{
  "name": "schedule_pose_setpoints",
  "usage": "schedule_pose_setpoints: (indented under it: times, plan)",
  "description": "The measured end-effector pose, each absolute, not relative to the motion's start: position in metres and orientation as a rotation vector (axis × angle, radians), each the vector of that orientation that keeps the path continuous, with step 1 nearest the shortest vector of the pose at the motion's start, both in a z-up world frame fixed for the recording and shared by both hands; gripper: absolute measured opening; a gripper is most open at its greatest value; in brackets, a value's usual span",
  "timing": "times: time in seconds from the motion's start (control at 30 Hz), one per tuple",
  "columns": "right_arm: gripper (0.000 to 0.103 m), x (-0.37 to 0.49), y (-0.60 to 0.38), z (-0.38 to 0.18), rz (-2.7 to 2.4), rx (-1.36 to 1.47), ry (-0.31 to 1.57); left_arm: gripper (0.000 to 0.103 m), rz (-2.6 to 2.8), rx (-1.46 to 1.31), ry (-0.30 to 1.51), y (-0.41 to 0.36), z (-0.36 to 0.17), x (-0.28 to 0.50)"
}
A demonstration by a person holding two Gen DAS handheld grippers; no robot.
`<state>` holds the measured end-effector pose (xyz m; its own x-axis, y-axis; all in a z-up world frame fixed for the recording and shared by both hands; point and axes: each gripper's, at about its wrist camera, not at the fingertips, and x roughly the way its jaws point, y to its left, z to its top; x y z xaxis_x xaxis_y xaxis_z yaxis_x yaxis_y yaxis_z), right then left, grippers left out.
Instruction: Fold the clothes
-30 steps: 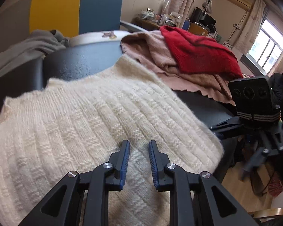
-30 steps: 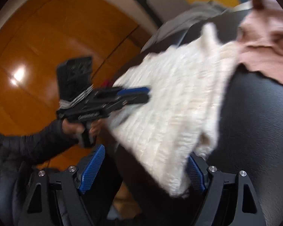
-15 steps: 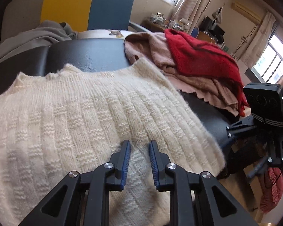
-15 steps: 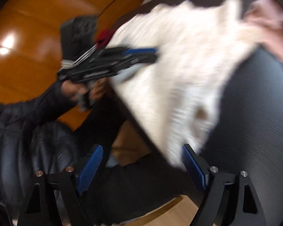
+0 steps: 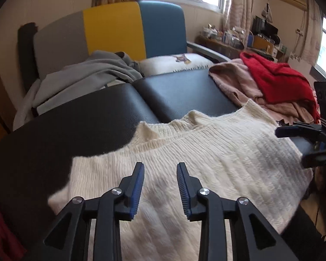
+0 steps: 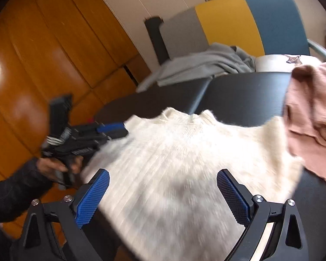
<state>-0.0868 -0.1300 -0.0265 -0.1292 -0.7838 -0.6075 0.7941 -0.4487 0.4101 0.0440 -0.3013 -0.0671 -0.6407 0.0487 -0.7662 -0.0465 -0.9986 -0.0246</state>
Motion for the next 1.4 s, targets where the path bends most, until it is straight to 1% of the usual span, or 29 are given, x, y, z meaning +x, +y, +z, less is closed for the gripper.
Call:
schedule_pose_setpoints:
  times: [0.03, 0.1, 0.13, 0.2, 0.23, 0.27, 0.3, 0.33, 0.37, 0.4, 0.47, 0.57, 0.63, 0.67, 0.7, 0.77, 0.83, 0.87, 0.97, 1.0, 1.07, 1.1, 1.17, 1.27, 1.4]
  plan:
    - [0.100, -0.089, -0.139, -0.030, -1.821, 0.967, 0.036, 0.034, 2.768, -1.321, -0.004, -0.302, -0.071, 0.036]
    - [0.100, -0.096, -0.144, -0.038, -1.857, 0.982, 0.046, 0.047, 2.654, -1.367, -0.040, -0.305, -0.083, 0.016]
    - [0.100, -0.098, -0.140, -0.045, -1.870, 0.995, 0.036, 0.058, 2.601, -1.409, -0.051, -0.304, -0.092, 0.010]
    - [0.101, -0.102, -0.131, -0.058, -1.887, 1.010, 0.007, 0.061, 2.525, -1.457, -0.067, -0.300, -0.109, 0.004]
    - [0.101, -0.103, -0.127, -0.063, -1.880, 0.992, -0.022, 0.062, 2.541, -1.424, -0.086, -0.298, -0.112, 0.008]
    - [0.102, -0.104, -0.123, -0.063, -1.870, 0.966, -0.052, 0.060, 2.557, -1.395, -0.106, -0.296, -0.115, 0.012]
    - [0.103, -0.106, -0.121, -0.064, -1.860, 0.955, -0.074, 0.056, 2.573, -1.379, -0.137, -0.298, -0.115, 0.016]
    - [0.103, -0.107, -0.122, -0.064, -1.855, 0.958, -0.082, 0.040, 2.591, -1.362, -0.172, -0.299, -0.115, 0.019]
    - [0.103, -0.107, -0.122, -0.064, -1.856, 0.958, -0.087, 0.016, 2.624, -1.338, -0.225, -0.302, -0.112, 0.024]
    - [0.103, -0.107, -0.123, -0.063, -1.861, 0.960, -0.080, 0.009, 2.668, -1.317, -0.262, -0.304, -0.109, 0.029]
    - [0.102, -0.104, -0.129, -0.057, -1.888, 0.959, -0.033, 0.006, 2.729, -1.274, -0.273, -0.301, -0.102, 0.036]
    - [0.097, -0.101, -0.136, -0.044, -1.922, 0.930, -0.004, 0.004, 2.791, -1.236, -0.275, -0.298, -0.093, 0.031]
    - [0.097, -0.101, -0.137, -0.033, -1.953, 0.879, -0.014, 0.004, 2.840, -1.190, -0.291, -0.302, -0.083, 0.019]
    - [0.097, -0.102, -0.139, -0.032, -1.969, 0.870, 0.000, 0.004, 2.873, -1.191, -0.266, -0.302, -0.083, 0.013]
    - [0.097, -0.103, -0.142, -0.034, -1.984, 0.876, 0.026, 0.005, 2.892, -1.235, -0.210, -0.299, -0.093, 0.004]
    - [0.097, -0.106, -0.148, -0.053, -1.992, 0.931, 0.077, 0.007, 2.909, -1.358, -0.117, -0.294, -0.122, -0.010]
    - [0.100, -0.106, -0.154, -0.071, -1.992, 0.981, 0.125, 0.007, 2.927, -1.331, -0.149, -0.294, -0.123, -0.007]
    - [0.103, -0.105, -0.157, -0.071, -1.993, 0.976, 0.144, 0.007, 2.932, -1.319, -0.170, -0.295, -0.123, -0.006]
    - [0.103, -0.101, -0.162, -0.070, -2.001, 0.964, 0.194, 0.007, 2.894, -1.311, -0.308, -0.307, -0.122, -0.003]
    - [0.103, -0.100, -0.163, -0.070, -1.998, 0.967, 0.213, 0.007, 2.884, -1.318, -0.331, -0.307, -0.122, 0.002]
    - [0.103, -0.095, -0.165, -0.073, -1.962, 0.961, 0.316, 0.007, 2.868, -1.330, -0.331, -0.299, -0.123, 0.016]
    - [0.103, -0.091, -0.161, -0.073, -1.933, 0.939, 0.356, 0.007, 2.864, -1.320, -0.362, -0.296, -0.124, 0.026]
    - [0.103, -0.088, -0.146, -0.075, -1.884, 0.911, 0.334, 0.007, 2.855, -1.299, -0.430, -0.290, -0.127, 0.046]
    - [0.103, -0.087, -0.140, -0.076, -1.865, 0.894, 0.322, 0.007, 2.821, -1.265, -0.679, -0.301, -0.128, 0.058]
    - [0.103, -0.087, -0.138, -0.077, -1.859, 0.885, 0.313, 0.010, 2.753, -1.203, -0.991, -0.329, -0.121, 0.078]
